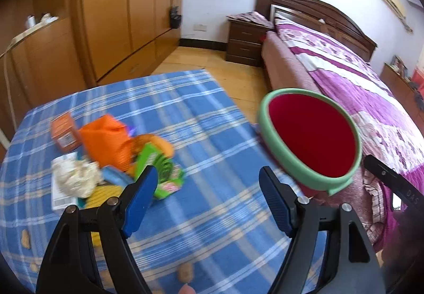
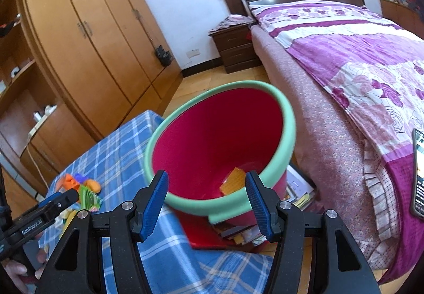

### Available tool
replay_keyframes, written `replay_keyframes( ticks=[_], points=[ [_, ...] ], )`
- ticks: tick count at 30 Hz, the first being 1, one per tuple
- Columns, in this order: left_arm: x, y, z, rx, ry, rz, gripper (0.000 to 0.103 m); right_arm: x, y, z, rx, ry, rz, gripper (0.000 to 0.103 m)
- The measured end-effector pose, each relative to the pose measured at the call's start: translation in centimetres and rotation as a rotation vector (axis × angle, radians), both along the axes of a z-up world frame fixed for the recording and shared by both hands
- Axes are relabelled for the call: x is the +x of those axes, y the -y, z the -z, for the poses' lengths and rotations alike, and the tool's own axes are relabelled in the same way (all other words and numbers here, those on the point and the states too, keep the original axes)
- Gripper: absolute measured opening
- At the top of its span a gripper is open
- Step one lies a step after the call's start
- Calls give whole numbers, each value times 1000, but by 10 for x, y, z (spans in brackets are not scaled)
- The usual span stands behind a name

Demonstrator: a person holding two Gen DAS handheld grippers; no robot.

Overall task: Collect trash
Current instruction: 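Move both grippers back from the bucket to the table, then grasp the white crumpled tissue with the left gripper while the right gripper grasps the green mosquito-coil box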

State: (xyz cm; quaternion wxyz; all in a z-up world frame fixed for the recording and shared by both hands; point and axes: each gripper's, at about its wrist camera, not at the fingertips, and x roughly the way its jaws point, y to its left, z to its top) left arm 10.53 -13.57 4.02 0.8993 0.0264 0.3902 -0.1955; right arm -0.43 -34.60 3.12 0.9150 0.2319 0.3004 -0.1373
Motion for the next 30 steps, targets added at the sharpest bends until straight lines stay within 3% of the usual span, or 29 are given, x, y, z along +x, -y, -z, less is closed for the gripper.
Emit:
replay_keyframes(
  ticks=[19, 27, 30],
  points=[
    [31, -106, 21, 68, 15, -298, 78, 32, -57, 11, -28, -74, -115, 62],
    [50, -121, 43, 82, -39, -315, 78, 48, -78, 18, -34, -112, -165, 62],
    [54, -125, 49, 72, -55, -307, 71, 53, -85, 20, -37, -121, -183, 62]
  ],
)
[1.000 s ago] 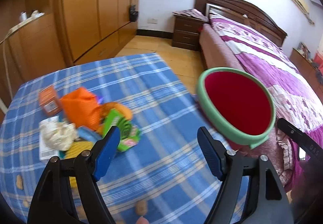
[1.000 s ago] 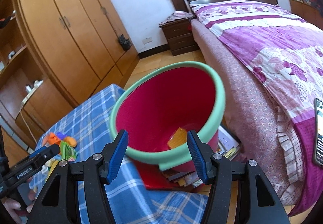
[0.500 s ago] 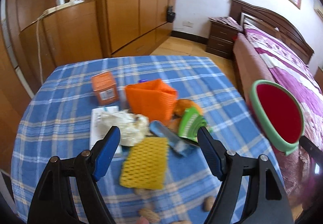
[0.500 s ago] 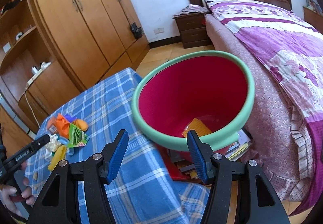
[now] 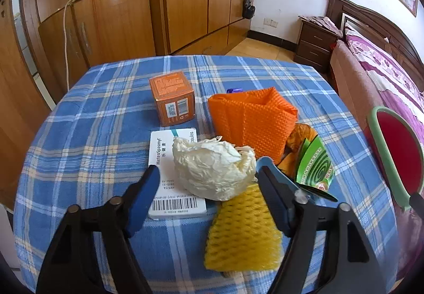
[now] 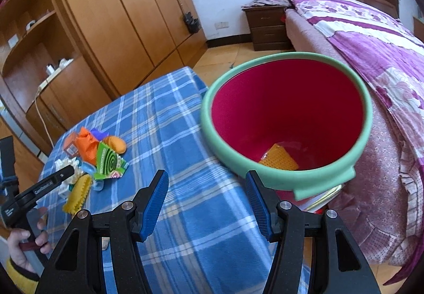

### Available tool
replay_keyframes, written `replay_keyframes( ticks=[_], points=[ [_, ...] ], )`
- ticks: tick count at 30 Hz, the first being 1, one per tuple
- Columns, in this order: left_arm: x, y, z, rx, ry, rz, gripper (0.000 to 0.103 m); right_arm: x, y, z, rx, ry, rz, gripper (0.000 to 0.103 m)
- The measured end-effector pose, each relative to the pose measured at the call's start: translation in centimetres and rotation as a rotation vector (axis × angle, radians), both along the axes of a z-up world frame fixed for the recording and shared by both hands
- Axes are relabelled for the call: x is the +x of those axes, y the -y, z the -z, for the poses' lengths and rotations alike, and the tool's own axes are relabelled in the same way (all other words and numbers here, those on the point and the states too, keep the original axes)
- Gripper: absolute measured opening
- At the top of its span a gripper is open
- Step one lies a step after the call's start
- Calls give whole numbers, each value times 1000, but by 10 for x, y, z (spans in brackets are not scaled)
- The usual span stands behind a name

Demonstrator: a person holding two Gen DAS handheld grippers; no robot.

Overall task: Collect trash
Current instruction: 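Grasp the white crumpled tissue with the left gripper while the right gripper grasps the green mosquito-coil box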

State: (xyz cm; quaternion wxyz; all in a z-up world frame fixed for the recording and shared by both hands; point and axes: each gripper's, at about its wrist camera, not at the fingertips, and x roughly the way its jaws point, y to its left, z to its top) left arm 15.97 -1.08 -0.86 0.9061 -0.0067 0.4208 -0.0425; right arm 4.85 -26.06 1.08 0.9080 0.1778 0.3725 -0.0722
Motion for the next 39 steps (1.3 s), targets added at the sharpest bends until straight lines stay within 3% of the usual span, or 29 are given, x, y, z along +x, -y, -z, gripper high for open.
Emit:
replay_keyframes(
  ticks=[2, 7, 11, 17, 22, 23, 25, 28, 39],
  points=[
    [2, -2, 2, -25, -10, 10, 59, 4, -6, 1, -1, -8, -16, 62],
    [2, -1, 4, -76, 8, 68, 42, 12, -17, 3, -4, -22, -49, 62],
    [-1, 2, 0, -97, 34, 107, 35, 22, -29, 4, -8, -31, -77, 62],
    [-6, -5, -16, -136, 84, 104, 34, 40, -50, 3, 5, -32, -127, 62],
    [-8, -17, -26, -115, 125, 59, 34, 58, -71, 4, 41, -36, -189, 62],
    [-8, -20, -26, -113, 128, 51, 34, 63, -76, 5, 55, -37, -200, 63],
    [-6, -27, -26, -118, 131, 35, 34, 71, -83, 7, 69, -38, -209, 75],
    [-4, -35, -25, -139, 133, 24, 34, 85, -94, 9, 90, -33, -233, 75],
    [-1, -33, -17, -182, 139, 76, 34, 120, -128, 32, 23, -98, -228, 76]
  ],
)
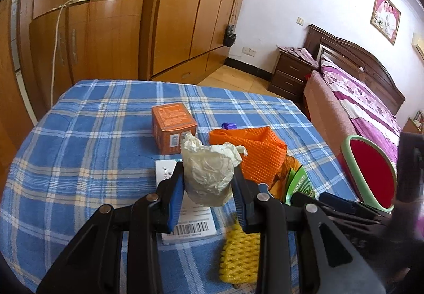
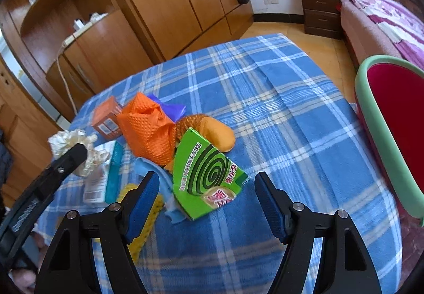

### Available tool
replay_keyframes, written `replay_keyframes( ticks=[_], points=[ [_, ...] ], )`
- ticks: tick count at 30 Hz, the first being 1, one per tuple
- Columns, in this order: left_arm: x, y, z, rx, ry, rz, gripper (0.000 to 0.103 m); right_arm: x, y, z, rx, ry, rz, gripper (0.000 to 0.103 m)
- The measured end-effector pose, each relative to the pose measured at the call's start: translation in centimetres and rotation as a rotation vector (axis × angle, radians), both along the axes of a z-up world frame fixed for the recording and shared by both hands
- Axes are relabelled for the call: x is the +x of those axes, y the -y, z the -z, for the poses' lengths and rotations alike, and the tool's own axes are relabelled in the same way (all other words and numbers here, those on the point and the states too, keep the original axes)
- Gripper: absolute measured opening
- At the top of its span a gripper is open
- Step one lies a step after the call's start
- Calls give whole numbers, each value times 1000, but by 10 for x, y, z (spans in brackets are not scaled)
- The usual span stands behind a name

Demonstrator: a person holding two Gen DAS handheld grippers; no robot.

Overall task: Collect trash
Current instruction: 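Grasp the white crumpled tissue with the left gripper while the right gripper grasps the green mosquito-coil box, then carry the tissue and green box over the red bucket with both grippers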

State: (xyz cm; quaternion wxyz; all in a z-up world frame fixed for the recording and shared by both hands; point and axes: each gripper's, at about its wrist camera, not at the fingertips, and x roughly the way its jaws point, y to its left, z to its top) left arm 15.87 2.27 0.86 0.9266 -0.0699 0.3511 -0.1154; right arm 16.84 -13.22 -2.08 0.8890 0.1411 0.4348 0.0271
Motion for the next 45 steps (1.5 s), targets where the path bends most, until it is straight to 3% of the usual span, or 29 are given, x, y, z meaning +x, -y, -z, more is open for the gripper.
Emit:
replay_keyframes(
  ticks=[13, 16, 23, 35, 45],
  points=[
    [1, 0, 6, -22, -11, 17, 34, 16, -20, 8, -141, -26, 60, 75],
    [0, 0, 5, -12, -12, 17, 34, 14, -20, 8, -164, -22, 64, 69],
    [-6, 4, 3, 12, -28, 0, 34, 7, -11, 4, -112, -8, 69, 69],
    [-32, 15, -15, 49, -14, -37, 34, -36, 8, -40, -48, 121, 69, 69],
    [-49, 35, -37, 61, 18, -13, 34, -71, 36, -69, -21, 208, 98, 69]
  ],
)
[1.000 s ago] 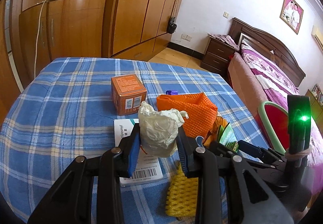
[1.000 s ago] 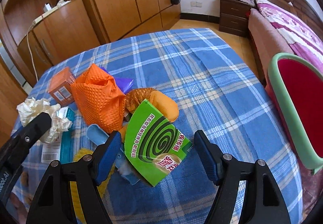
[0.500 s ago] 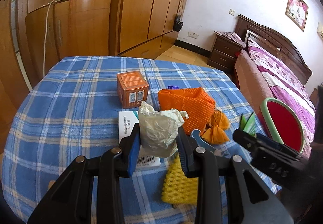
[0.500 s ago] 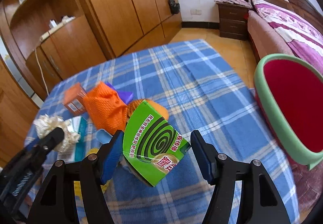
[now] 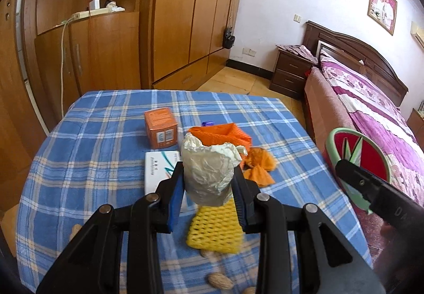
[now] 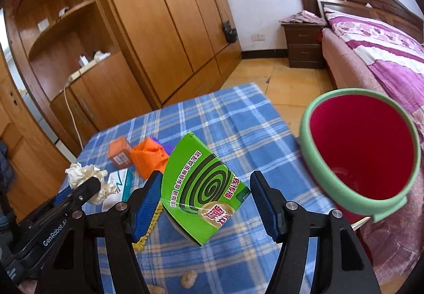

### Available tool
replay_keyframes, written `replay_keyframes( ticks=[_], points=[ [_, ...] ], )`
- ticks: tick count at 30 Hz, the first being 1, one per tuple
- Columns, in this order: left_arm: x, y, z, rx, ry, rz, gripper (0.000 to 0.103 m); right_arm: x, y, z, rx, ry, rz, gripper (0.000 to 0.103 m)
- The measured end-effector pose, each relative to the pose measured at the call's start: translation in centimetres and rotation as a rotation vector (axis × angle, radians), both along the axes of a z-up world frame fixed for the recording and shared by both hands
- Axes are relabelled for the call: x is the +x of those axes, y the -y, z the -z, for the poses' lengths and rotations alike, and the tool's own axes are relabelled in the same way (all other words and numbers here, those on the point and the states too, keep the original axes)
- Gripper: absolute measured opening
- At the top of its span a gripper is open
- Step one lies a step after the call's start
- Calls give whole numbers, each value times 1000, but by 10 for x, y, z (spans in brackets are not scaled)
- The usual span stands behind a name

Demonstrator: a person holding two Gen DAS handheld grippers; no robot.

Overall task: Collect trash
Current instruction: 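Carry the tissue and green box over the red bucket with both grippers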

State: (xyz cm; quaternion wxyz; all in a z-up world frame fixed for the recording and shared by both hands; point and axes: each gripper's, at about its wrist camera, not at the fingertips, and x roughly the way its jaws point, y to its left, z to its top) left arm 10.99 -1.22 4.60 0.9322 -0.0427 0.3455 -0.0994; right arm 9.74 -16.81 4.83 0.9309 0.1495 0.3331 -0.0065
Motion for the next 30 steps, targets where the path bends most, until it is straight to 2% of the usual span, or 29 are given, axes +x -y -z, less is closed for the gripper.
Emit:
replay_keyframes(
  ticks=[14, 20, 30],
  points=[
    [-7, 61, -18, -48, -27, 166, 34, -44, 71, -28, -18, 70, 139, 69],
    [-3, 102, -23, -61, -27, 262, 34, -53, 107, -27, -17, 71, 213, 69],
    [16, 173, -16, -69, -55, 368, 34, -61, 175, -13, -7, 55, 324, 69]
  ],
)
